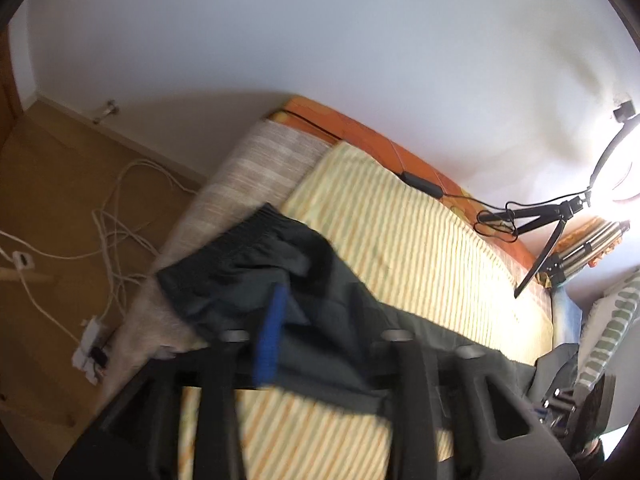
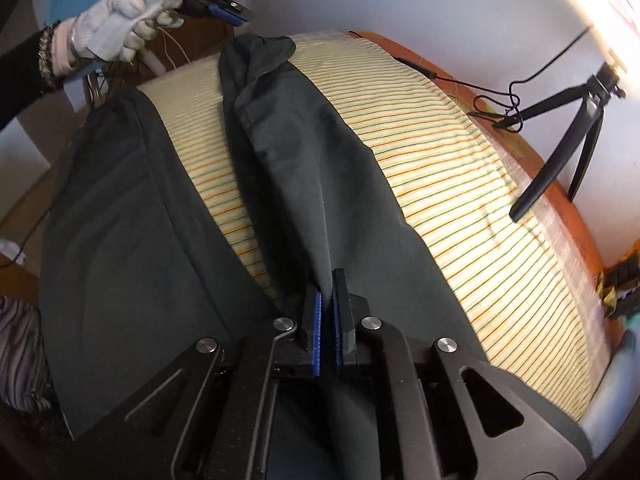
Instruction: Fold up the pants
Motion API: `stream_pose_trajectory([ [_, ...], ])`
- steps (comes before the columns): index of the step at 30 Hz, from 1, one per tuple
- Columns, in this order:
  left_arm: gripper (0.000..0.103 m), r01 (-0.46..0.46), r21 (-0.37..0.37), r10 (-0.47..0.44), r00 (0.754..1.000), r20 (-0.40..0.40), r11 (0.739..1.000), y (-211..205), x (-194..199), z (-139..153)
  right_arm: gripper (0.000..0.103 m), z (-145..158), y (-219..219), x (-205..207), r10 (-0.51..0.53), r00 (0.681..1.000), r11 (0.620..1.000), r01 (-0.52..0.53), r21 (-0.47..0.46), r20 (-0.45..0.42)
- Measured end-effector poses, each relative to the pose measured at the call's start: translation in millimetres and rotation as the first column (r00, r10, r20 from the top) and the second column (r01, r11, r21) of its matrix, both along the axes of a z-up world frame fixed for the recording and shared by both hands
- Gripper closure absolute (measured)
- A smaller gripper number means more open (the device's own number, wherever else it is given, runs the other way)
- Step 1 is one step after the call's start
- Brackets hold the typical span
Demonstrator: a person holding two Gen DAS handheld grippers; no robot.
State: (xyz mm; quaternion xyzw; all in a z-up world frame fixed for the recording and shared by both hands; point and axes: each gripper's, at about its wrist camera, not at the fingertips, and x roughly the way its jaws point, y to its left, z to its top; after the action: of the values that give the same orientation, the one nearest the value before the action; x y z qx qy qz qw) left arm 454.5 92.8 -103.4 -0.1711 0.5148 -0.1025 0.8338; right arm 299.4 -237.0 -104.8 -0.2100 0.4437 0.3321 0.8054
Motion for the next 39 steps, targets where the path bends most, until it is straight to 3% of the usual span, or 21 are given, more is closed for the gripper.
stream_pose_trajectory([
  [5, 0.045, 0.030, -0.035, -0.033, 0.995, -0.090, 0.999, -33, 20, -21, 0.098, -3, 9, -17, 0.027, 0.999, 0.999, -0.027, -0.022, 0.017],
  [10, 0.045, 0.056, 0.087, -0.042, 0.988, -0.151, 0.995, -62, 35, -42, 0.098, -1, 10, -22, 0.045, 0.998, 0.999, -0.044, -0.025, 0.036],
  [13, 0.048, 0.012, 0.083, -0.002, 0.993, -0.122, 0.997, -58, 37, -47, 0.098, -1, 10, -24, 0.042, 0.998, 0.999, -0.041, -0.024, 0.044],
  [16, 0.103, 0.015, 0.118, -0.002, 0.995, -0.104, 0.993, -51, 33, -49, 0.098, -1, 9, -26, 0.037, 0.997, 0.999, -0.035, -0.035, 0.065],
  [21, 0.101, -0.007, 0.097, 0.012, 0.999, -0.048, 0.995, -30, 15, -35, 0.099, 10, 5, -23, -0.020, 0.993, 0.999, 0.026, -0.043, 0.116],
  [28, 0.101, -0.016, 0.040, 0.014, 0.998, 0.062, 0.999, -4, -27, 20, 0.100, 41, 5, -26, -0.071, 0.982, 0.996, 0.079, -0.037, 0.174],
  [35, 0.101, 0.005, -0.014, -0.004, 0.993, 0.116, 1.000, 6, -79, 59, 0.100, 85, 10, -65, -0.048, 0.977, 0.997, 0.060, -0.053, 0.208],
  [39, 0.101, -0.007, -0.061, 0.014, 0.992, 0.122, 0.998, 18, -113, 61, 0.100, 104, 12, -101, -0.041, 0.976, 0.997, 0.053, -0.051, 0.212],
])
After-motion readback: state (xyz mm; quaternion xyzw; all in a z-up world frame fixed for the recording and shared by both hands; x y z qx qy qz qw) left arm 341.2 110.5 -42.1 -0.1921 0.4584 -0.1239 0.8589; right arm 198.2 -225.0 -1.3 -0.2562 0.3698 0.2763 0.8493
